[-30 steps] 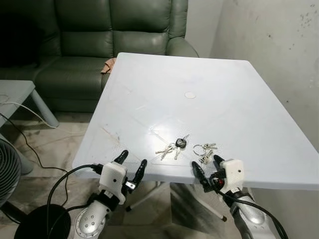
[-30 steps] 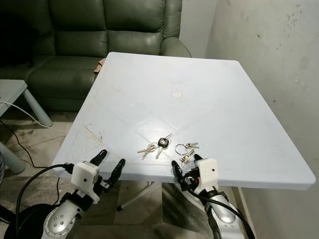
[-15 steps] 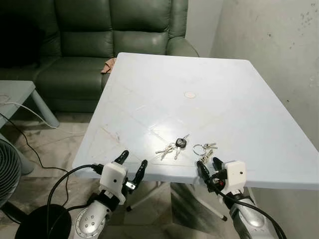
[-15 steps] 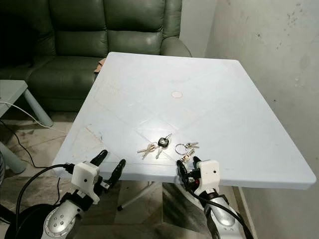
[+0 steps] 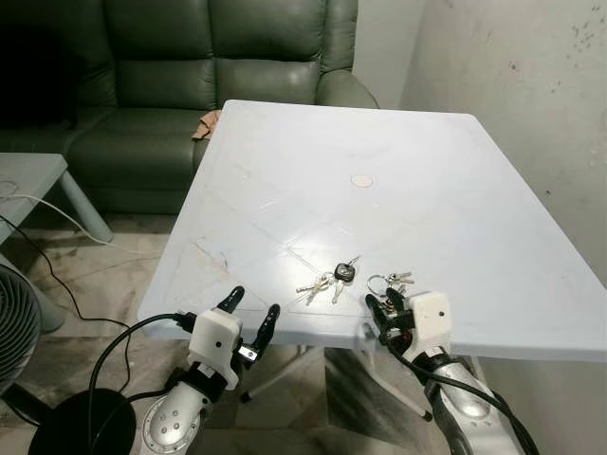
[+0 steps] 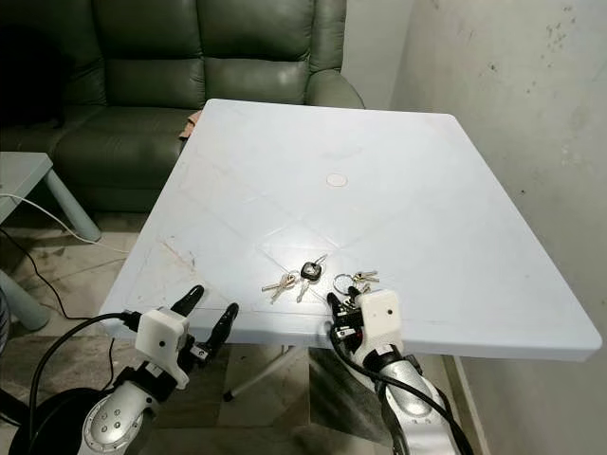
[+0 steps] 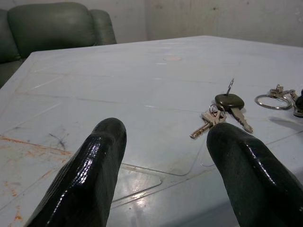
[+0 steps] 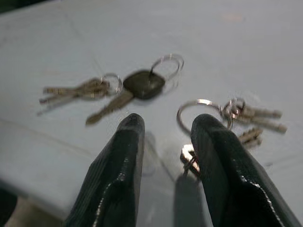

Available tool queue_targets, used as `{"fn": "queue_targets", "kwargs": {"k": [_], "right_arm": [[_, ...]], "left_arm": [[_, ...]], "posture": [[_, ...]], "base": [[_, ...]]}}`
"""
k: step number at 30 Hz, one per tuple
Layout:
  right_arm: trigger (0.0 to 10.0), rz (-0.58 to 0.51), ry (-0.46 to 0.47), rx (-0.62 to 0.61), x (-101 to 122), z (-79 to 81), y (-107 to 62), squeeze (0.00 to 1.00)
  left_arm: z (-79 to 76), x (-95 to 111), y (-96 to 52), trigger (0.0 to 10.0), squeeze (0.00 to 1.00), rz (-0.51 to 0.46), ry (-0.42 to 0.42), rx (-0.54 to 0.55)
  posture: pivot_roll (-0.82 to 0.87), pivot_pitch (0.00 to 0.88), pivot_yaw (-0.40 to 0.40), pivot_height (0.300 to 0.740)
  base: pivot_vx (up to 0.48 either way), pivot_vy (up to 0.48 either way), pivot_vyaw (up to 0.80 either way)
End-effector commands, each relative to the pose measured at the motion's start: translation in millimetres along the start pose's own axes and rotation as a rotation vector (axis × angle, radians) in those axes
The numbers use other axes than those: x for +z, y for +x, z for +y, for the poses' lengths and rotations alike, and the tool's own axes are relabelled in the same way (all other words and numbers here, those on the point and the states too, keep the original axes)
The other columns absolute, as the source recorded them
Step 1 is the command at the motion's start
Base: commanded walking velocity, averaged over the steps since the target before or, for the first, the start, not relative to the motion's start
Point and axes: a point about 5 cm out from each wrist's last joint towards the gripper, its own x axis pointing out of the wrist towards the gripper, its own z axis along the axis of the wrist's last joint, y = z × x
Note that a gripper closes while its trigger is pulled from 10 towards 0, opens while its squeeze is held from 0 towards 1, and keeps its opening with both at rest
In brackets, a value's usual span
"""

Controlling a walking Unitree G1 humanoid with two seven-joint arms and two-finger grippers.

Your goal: Hang keys on a hook

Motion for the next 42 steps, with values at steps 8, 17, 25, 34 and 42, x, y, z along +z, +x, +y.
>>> {"fn": "queue_targets", "kwargs": {"k": [8, 17, 25, 34, 42], "right_arm": [[10.0, -0.007, 0.013, -0.058, 7.3, -7.7, -2.2, 0.15], [10.0, 0.011, 0.004, -0.064, 8.6, -7.3, -3.3, 1.00], [10.0, 0.063, -0.023, -0.046, 5.9, -5.0, -3.0, 0.00], [9.7, 0.099, -0.053, -0.064, 3.8, -0.4, -0.9, 0.00], [0.0, 0.071, -0.072, -0.089, 7.0, -0.6, -1.0, 0.00]], "left_arm": [[2.0, 0.5, -2.7, 10.0, 0.00, 0.007, 0.006, 0.008], [1.6, 1.2, -1.9, 10.0, 0.00, 0.005, 0.006, 0.005], [1.3, 0.8, -1.3, 10.0, 0.00, 0.006, 0.006, 0.005], [1.0, 0.6, -0.6, 10.0, 0.00, 0.005, 0.007, 0.007], [1.5, 0.7, -0.9, 10.0, 0.00, 0.004, 0.012, 0.005]], "posture": [[-0.09, 0.008, -0.027, 0.740], [-0.10, 0.007, -0.024, 0.740], [-0.10, 0.008, -0.028, 0.740], [-0.09, 0.001, -0.030, 0.740], [-0.09, 0.000, -0.029, 0.740]], "base": [[0.000, 0.000, 0.00], [0.000, 0.000, 0.00], [0.000, 0.000, 0.00], [0.000, 0.000, 0.00], [0.000, 0.000, 0.00]]}}
